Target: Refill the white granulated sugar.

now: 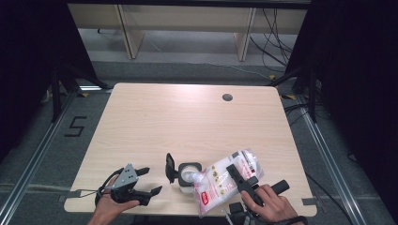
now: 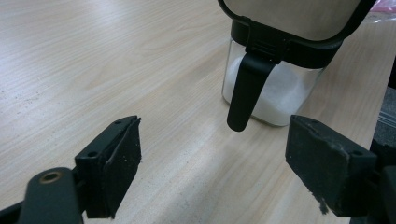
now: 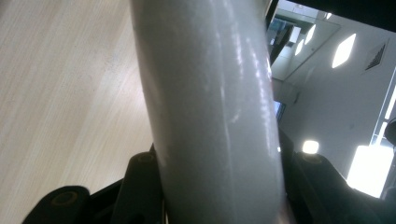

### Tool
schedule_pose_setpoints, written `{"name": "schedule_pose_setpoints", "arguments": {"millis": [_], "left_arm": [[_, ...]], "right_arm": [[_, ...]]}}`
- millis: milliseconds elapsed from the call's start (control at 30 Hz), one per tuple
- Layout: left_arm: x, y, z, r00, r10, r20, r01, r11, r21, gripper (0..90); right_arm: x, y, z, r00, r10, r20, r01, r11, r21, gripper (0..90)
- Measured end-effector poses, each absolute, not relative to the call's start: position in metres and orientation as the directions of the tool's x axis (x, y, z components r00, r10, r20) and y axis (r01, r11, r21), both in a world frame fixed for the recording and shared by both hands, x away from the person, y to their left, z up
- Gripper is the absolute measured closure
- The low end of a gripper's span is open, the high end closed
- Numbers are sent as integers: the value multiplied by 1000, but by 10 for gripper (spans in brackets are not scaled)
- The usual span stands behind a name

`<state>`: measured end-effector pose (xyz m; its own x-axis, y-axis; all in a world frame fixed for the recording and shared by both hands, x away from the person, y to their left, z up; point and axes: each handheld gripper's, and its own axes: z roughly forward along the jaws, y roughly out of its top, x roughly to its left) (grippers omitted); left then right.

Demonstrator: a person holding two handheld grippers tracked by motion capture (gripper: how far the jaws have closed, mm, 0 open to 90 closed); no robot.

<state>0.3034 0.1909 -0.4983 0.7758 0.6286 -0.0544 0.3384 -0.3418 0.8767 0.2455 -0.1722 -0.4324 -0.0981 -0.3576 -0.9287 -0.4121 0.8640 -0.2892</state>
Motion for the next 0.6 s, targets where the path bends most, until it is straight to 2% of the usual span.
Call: {"name": "schedule_pose_setpoints", "arguments": {"millis": [33,233,300,600], "left_arm": [[303,191,-499,778,626,-53,336,-343,877,177],[303,191,-499,778,627,-45,333,-351,875,177],[304,192,-498,785,619,-40,324,-353,878,177],[304,191,-499,786,617,-45,324,-349,880,176]], "right_arm": [[244,-174,-434,-115,-334,-936,-398,879,-265,617],[242,-175,-431,-93,-361,-928,-403,866,-296,619],[241,-175,-432,-103,-332,-938,-395,879,-268,619],[241,-177,-430,-105,-336,-936,-394,878,-271,620]]}}
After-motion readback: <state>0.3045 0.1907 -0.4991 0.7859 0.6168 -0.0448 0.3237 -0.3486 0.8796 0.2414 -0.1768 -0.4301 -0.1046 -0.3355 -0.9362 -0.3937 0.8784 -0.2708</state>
